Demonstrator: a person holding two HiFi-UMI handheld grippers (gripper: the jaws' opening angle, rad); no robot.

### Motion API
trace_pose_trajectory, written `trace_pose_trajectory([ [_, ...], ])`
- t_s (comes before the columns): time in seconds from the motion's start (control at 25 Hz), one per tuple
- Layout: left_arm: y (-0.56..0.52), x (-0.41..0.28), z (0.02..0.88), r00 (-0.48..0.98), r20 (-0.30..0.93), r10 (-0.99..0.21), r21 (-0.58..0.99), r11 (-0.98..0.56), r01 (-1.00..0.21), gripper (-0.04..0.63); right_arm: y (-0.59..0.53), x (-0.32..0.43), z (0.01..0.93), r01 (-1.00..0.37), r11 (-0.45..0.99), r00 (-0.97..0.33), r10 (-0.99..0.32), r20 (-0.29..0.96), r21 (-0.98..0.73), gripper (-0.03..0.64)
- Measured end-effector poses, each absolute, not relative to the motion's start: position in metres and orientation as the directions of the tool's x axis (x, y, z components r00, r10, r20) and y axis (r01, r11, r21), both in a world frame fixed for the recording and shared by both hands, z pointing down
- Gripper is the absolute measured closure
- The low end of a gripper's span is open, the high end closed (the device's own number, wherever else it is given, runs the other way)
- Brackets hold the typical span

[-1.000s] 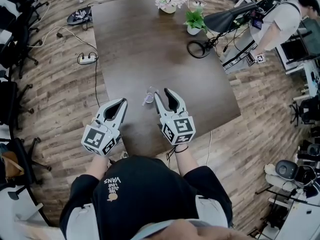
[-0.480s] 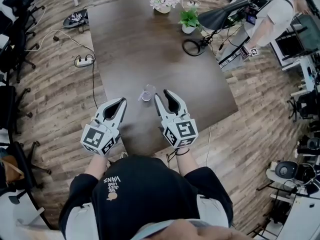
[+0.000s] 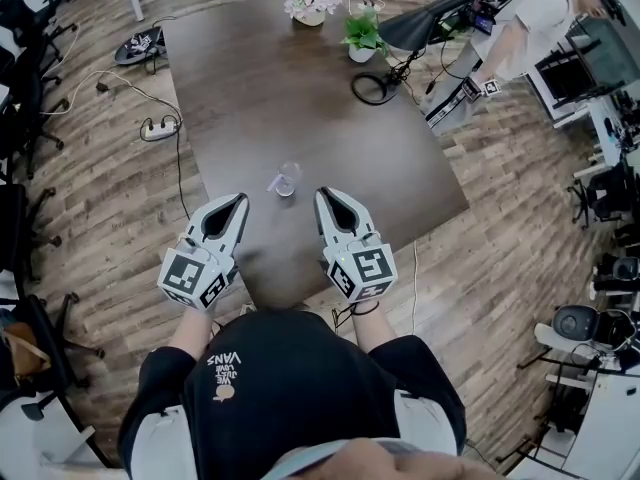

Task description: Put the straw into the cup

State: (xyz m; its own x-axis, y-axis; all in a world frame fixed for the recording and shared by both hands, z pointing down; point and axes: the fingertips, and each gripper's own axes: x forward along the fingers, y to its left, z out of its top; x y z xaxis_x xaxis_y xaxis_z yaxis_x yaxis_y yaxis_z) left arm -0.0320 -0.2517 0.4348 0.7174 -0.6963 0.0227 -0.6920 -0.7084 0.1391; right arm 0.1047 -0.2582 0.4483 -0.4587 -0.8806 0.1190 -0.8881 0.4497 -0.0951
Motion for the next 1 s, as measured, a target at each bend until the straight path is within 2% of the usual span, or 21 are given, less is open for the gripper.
trace_pose_trajectory([
  [0.16, -0.246, -0.03, 0.435, 0.724, 0.014, -0.69, 0.143, -0.715, -0.684, 0.584, -0.245, 0.106, 0.449, -0.89, 0.447, -0.455, -0.882, 0.122, -0.091, 0.598],
  [1.0, -0.24, -0.029, 0.433, 0.73, 0.01, -0.683, 0.139, -0.722, -0.678, 0.584, -0.233, 0.103, 0.449, -0.887, 0.454, -0.462, -0.876, 0.135, -0.09, 0.601],
])
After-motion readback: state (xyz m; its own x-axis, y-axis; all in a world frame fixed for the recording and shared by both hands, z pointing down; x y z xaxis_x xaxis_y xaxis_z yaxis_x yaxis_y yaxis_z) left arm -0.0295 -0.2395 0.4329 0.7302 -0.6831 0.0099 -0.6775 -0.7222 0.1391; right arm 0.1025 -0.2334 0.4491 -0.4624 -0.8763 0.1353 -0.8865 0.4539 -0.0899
